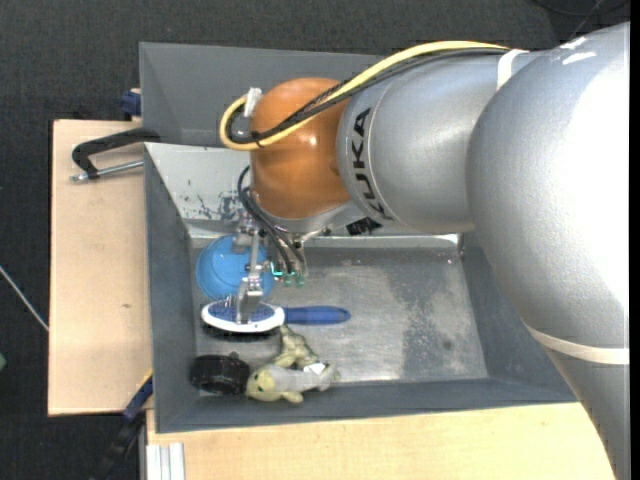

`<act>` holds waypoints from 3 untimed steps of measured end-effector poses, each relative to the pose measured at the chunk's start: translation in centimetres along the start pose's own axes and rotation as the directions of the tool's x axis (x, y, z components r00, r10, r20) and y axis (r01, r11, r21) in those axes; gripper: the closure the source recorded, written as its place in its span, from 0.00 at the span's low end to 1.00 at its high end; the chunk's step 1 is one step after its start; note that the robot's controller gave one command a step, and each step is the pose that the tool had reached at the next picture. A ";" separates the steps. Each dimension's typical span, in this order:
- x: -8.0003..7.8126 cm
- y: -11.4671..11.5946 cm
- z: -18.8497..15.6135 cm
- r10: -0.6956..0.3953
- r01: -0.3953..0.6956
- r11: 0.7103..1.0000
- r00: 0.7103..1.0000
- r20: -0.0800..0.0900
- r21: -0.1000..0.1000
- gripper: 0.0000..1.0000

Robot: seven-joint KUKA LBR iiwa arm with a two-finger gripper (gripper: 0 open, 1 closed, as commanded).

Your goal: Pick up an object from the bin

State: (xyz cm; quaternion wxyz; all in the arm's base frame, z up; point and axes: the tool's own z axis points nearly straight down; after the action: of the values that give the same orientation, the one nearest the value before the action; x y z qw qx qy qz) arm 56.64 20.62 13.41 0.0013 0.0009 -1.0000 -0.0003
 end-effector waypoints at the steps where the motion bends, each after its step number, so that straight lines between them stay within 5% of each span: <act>1: 0.6 -0.6 2.8 -0.081 0.081 0.997 0.997 0.018 -0.007 0.00; 2: 1.7 -1.2 3.7 -0.325 0.326 0.945 0.945 0.024 -0.004 0.00; 3: 4.6 -1.1 3.0 -0.689 0.689 0.725 0.725 0.021 0.011 0.00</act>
Offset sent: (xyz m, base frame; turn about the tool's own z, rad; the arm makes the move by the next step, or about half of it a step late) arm -0.0176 -0.0156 -0.0641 -0.1097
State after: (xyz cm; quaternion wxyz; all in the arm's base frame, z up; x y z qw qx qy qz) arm 52.07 19.52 10.39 -0.0110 0.3716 -0.9283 0.0005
